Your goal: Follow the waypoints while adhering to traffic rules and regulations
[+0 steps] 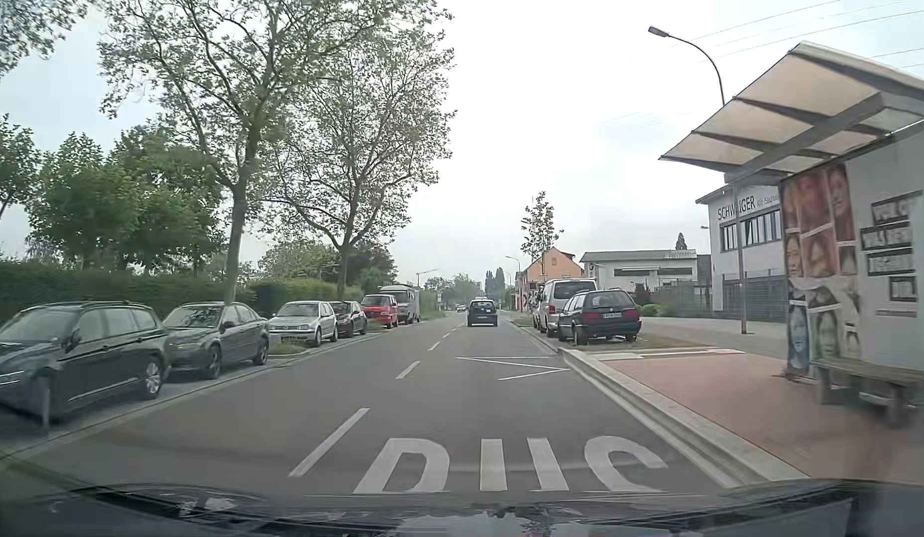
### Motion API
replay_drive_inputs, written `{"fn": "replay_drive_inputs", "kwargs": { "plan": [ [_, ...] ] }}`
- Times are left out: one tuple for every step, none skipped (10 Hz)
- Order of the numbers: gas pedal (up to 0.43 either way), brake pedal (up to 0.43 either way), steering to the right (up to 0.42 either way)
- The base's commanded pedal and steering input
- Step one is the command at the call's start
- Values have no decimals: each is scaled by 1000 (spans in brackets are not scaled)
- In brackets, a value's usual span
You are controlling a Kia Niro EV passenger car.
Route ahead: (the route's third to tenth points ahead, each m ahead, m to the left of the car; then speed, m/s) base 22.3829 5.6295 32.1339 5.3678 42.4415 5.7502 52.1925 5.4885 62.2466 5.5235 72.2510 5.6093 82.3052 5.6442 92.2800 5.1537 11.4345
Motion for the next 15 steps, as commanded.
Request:
{"fn": "replay_drive_inputs", "kwargs": {
  "plan": [
    [67, 0, 5],
    [67, 0, 4],
    [67, 0, 4],
    [67, 0, 4],
    [67, 0, 3],
    [67, 0, 3],
    [59, 0, 3],
    [39, 0, 3],
    [28, 0, 3],
    [28, 0, 3],
    [20, 0, 3],
    [20, 0, 3],
    [8, 0, 1],
    [8, 0, -1],
    [8, 0, 0]
  ]
}}
